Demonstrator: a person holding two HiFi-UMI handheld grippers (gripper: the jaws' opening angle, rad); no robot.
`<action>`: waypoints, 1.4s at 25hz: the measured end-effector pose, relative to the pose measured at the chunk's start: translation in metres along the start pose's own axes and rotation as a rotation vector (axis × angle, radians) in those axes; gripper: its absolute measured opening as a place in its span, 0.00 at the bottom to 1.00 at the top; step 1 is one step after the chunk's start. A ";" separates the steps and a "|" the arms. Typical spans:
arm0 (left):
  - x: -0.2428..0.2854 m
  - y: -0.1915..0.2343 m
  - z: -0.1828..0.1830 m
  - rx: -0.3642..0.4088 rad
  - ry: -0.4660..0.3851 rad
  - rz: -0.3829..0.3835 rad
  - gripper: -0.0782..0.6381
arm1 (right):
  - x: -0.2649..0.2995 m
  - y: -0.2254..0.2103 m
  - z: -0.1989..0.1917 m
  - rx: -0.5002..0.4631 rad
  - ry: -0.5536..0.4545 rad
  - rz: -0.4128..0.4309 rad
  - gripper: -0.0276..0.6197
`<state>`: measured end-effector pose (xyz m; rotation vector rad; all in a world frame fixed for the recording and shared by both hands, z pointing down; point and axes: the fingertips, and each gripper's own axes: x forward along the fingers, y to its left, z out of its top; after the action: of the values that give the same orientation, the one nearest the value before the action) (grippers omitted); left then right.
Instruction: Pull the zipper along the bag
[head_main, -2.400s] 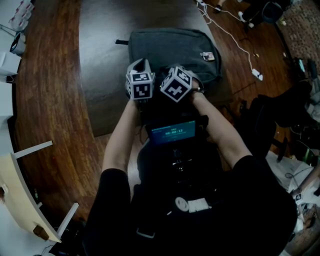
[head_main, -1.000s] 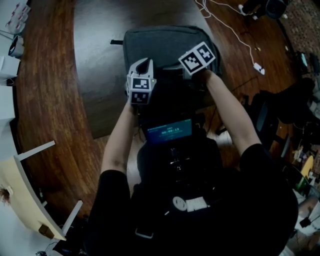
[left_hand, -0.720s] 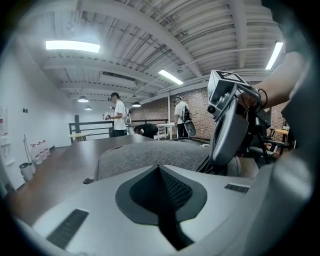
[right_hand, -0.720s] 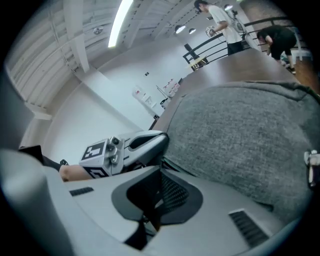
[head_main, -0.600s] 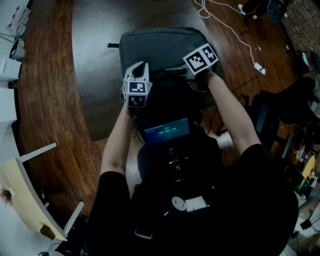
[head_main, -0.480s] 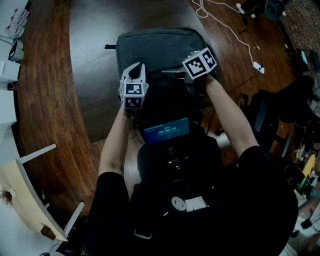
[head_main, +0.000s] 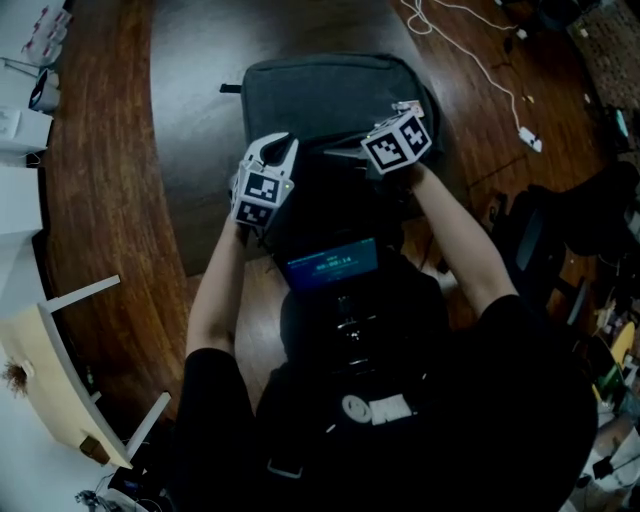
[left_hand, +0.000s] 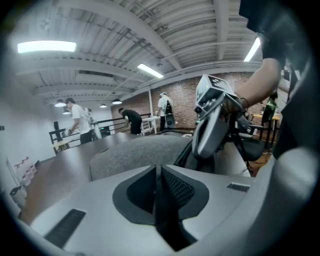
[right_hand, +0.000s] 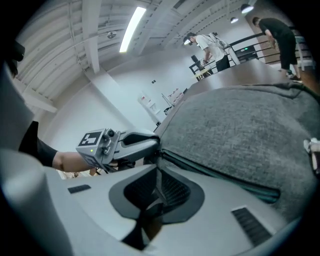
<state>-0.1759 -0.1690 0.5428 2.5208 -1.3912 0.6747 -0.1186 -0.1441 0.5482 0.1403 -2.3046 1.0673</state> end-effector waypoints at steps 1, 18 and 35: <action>-0.003 -0.004 -0.004 0.018 0.022 -0.035 0.20 | -0.003 0.000 0.000 -0.010 0.004 0.000 0.15; -0.022 -0.021 -0.031 0.107 0.251 -0.040 0.34 | -0.067 -0.053 0.022 -0.505 0.149 -0.427 0.23; -0.015 -0.025 -0.015 -0.114 0.284 0.166 0.17 | -0.094 -0.100 0.009 -0.531 0.141 -0.286 0.24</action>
<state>-0.1667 -0.1384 0.5505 2.1400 -1.4971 0.9137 -0.0126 -0.2317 0.5584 0.1687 -2.2695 0.2966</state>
